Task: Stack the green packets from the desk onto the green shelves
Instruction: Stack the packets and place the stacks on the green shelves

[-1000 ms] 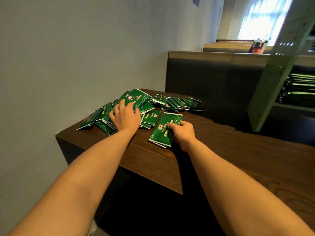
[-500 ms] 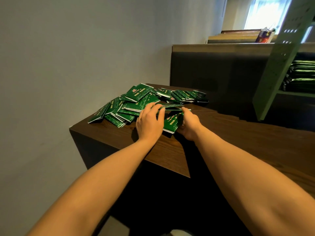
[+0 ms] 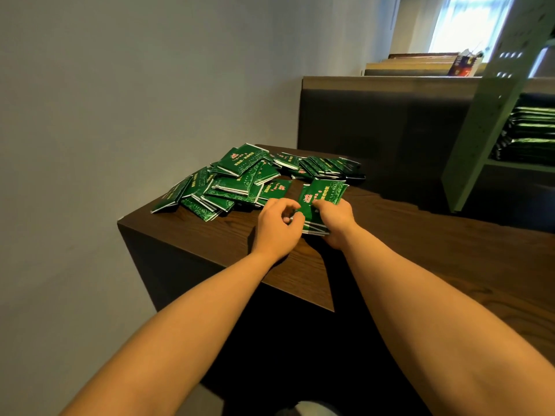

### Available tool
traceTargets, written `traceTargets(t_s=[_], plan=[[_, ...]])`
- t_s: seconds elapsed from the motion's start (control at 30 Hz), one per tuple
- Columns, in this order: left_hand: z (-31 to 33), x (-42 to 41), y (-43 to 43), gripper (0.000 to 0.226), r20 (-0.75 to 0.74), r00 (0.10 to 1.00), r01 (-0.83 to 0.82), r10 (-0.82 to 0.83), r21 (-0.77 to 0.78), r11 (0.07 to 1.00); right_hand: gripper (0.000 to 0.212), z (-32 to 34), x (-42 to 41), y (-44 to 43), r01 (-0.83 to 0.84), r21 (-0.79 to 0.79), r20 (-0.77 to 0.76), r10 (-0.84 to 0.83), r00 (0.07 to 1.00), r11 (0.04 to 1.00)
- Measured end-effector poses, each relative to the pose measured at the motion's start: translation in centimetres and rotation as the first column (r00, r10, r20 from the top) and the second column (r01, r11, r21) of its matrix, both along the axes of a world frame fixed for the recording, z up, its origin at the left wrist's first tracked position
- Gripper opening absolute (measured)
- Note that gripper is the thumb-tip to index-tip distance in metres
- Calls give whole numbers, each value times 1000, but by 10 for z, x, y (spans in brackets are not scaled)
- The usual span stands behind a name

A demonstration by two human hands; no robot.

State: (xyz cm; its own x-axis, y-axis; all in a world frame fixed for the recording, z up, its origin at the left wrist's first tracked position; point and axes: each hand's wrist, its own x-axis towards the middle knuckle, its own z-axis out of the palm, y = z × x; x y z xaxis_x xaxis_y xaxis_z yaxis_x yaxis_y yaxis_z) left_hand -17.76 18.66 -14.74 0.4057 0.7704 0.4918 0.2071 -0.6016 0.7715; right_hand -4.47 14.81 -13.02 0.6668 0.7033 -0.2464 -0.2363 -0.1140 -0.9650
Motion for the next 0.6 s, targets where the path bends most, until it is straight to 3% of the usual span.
traceTargets(t_s=[0.07,0.13,0.2,0.27,0.43,0.6], plan=[[1,0,2,10,53,996,-62,65,-69,996,16,-2,1,3,-5,-14,23,5,1000,1000],[2,1,4,13,70,988,-132,139,-98,986,32,-3,2,4,-29,-25,22,30,999,999],[3,1,10,20,4,972,-235,236,-40,971,50,-4,2,5,-51,-40,26,52,998,998],[6,-4,20,29,-115,925,-351,361,98,931,56,-5,5,9,-68,-62,48,71,996,996],[27,-22,67,51,-314,792,-457,524,264,849,37,2,2,23,-94,-46,176,101,979,994],[42,-26,107,67,-486,702,-462,521,246,852,26,-4,-6,34,-75,8,293,70,954,997]])
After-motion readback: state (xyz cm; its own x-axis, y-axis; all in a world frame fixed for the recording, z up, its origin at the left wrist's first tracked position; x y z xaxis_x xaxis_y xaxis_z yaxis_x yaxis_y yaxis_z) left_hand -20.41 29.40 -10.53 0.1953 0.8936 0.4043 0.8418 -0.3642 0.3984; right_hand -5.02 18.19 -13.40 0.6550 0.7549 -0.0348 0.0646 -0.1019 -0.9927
